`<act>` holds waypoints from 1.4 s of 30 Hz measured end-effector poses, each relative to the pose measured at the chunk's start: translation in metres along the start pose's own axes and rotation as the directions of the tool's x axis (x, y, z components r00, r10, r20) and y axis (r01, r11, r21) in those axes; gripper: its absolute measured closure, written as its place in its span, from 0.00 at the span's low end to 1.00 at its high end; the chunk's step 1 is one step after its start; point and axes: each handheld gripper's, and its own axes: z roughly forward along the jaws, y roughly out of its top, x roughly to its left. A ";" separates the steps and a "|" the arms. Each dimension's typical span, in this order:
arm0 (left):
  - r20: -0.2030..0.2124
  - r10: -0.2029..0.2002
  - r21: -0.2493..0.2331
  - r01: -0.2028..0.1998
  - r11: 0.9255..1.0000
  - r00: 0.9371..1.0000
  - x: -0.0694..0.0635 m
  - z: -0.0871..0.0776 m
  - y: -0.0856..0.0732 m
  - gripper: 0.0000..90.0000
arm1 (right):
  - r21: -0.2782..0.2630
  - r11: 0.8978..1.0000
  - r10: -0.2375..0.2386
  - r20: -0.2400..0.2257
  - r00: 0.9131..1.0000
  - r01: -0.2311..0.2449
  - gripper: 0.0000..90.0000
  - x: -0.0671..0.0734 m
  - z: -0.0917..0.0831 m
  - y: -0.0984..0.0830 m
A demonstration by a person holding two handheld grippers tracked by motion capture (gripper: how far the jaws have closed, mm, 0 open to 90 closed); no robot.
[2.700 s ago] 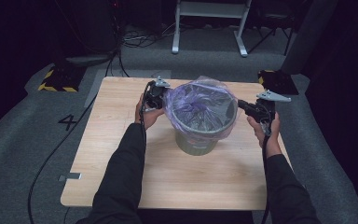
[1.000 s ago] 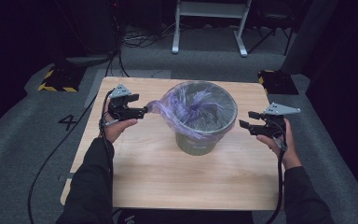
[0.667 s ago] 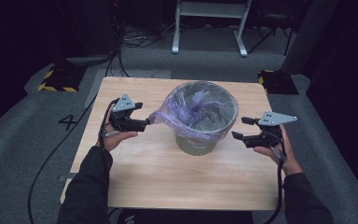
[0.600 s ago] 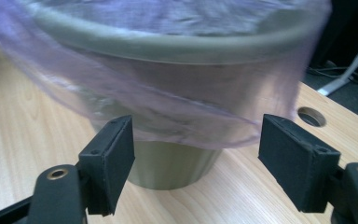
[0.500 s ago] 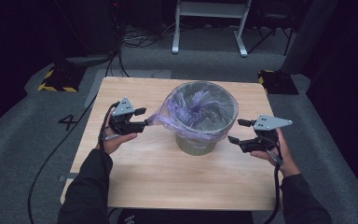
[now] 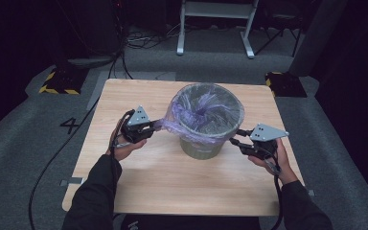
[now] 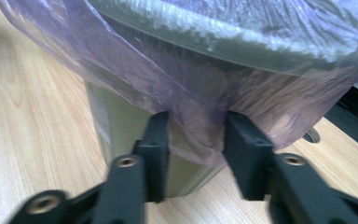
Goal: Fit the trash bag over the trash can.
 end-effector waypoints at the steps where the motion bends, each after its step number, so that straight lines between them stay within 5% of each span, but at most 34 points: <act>1: 0.002 0.003 0.006 -0.003 1.000 1.000 -0.001 0.002 -0.001 0.95 | -0.004 1.000 -0.003 -0.004 1.000 0.003 0.83 0.000 -0.001 0.000; 4: 0.000 0.006 0.016 -0.006 1.000 1.000 -0.003 0.008 -0.003 0.99 | 0.014 1.000 -0.019 -0.009 1.000 0.019 0.98 -0.001 -0.002 -0.001; 12: -0.015 0.017 0.087 -0.015 0.996 1.000 -0.003 0.022 -0.013 1.00 | 0.136 0.991 -0.011 -0.021 1.000 0.014 1.00 -0.006 0.005 -0.008; 16: -0.028 0.013 0.130 -0.010 0.992 1.000 -0.003 0.032 -0.019 1.00 | 0.221 0.975 -0.013 -0.021 1.000 0.017 1.00 -0.010 0.014 -0.015; 19: -0.042 0.009 0.165 -0.002 0.986 0.999 -0.001 0.043 -0.025 1.00 | 0.305 0.952 -0.028 -0.015 0.999 0.031 1.00 -0.011 0.026 -0.025; 30: -0.054 0.010 0.211 0.001 0.977 0.998 -0.002 0.061 -0.033 0.97 | 0.402 0.916 -0.003 0.015 1.000 -0.003 1.00 -0.029 0.045 -0.042; 31: -0.044 0.002 0.223 0.007 0.975 0.999 -0.002 0.063 -0.035 0.95 | 0.418 0.909 0.001 0.027 1.000 -0.012 1.00 -0.033 0.048 -0.047; 35: -0.046 0.013 0.242 -0.001 0.970 0.999 -0.003 0.064 -0.036 0.85 | 0.420 0.907 0.020 0.045 0.999 -0.037 1.00 -0.036 0.048 -0.051; 37: -0.053 -0.008 0.227 0.020 0.974 0.999 -0.002 0.059 -0.034 0.70 | 0.427 0.903 0.032 0.051 0.998 -0.051 1.00 -0.039 0.048 -0.054; 40: -0.032 -0.036 0.203 0.042 0.978 0.999 -0.001 0.052 -0.034 0.62 | 0.439 0.897 0.033 0.055 0.998 -0.054 1.00 -0.041 0.050 -0.058; 41: -0.028 -0.055 0.197 0.060 0.979 0.998 -0.001 0.049 -0.034 0.48 | 0.445 0.893 0.042 0.069 0.997 -0.069 1.00 -0.043 0.051 -0.061; 42: -0.032 -0.060 0.192 0.065 0.979 0.998 -0.001 0.045 -0.033 0.48 | 0.445 0.893 0.042 0.069 0.997 -0.069 1.00 -0.043 0.051 -0.061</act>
